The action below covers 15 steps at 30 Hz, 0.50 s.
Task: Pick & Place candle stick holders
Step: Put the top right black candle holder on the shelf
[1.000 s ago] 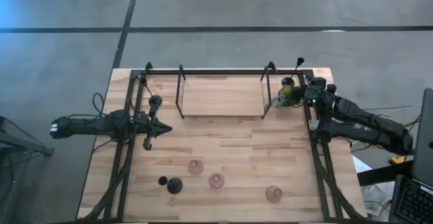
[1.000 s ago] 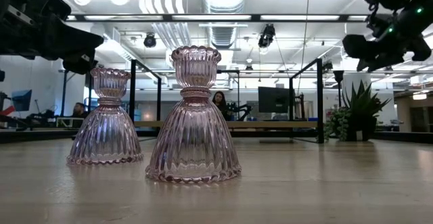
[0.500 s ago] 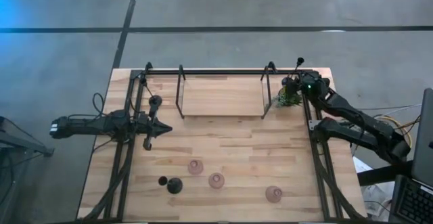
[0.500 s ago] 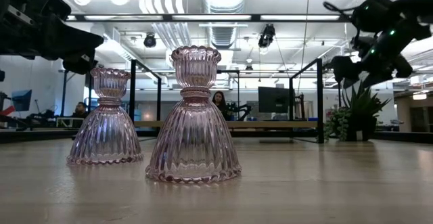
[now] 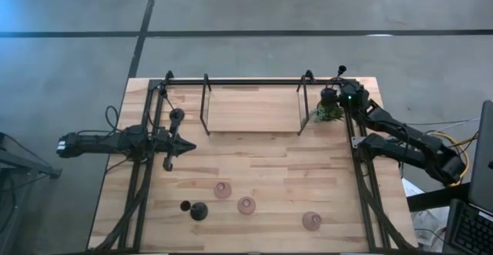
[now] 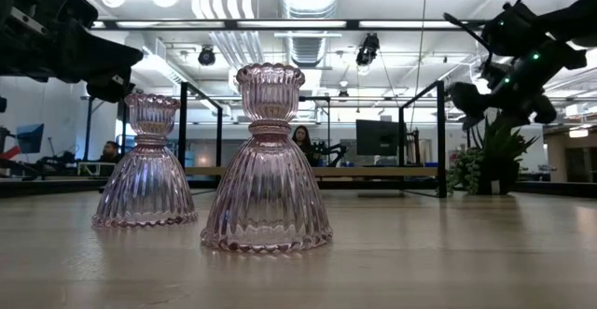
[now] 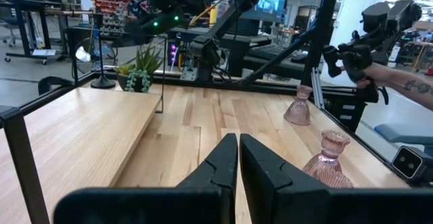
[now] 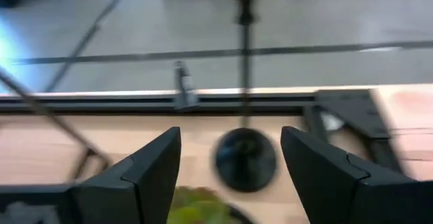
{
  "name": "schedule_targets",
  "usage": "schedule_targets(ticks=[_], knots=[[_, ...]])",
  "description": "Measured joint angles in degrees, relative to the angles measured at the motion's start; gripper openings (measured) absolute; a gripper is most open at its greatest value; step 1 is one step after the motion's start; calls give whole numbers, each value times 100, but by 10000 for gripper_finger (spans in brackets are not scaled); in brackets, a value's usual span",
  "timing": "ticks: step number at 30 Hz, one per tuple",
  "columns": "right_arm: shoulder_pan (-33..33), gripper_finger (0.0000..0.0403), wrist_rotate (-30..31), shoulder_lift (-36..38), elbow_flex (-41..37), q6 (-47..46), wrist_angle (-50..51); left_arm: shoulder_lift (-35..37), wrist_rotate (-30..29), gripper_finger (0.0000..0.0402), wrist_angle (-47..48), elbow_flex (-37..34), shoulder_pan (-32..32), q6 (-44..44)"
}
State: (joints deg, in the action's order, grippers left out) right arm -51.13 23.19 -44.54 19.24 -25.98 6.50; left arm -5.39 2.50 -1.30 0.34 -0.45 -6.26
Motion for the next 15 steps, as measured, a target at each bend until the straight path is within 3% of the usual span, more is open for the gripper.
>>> schedule_targets(ticks=[8,15], knots=[[481,214,-112,-54,480,-139,445,-2,-4,23,0,0,0,2],[1611,193,1742,-52,1654,-841,2890,-2,-7,23,-2,0,0,1]])
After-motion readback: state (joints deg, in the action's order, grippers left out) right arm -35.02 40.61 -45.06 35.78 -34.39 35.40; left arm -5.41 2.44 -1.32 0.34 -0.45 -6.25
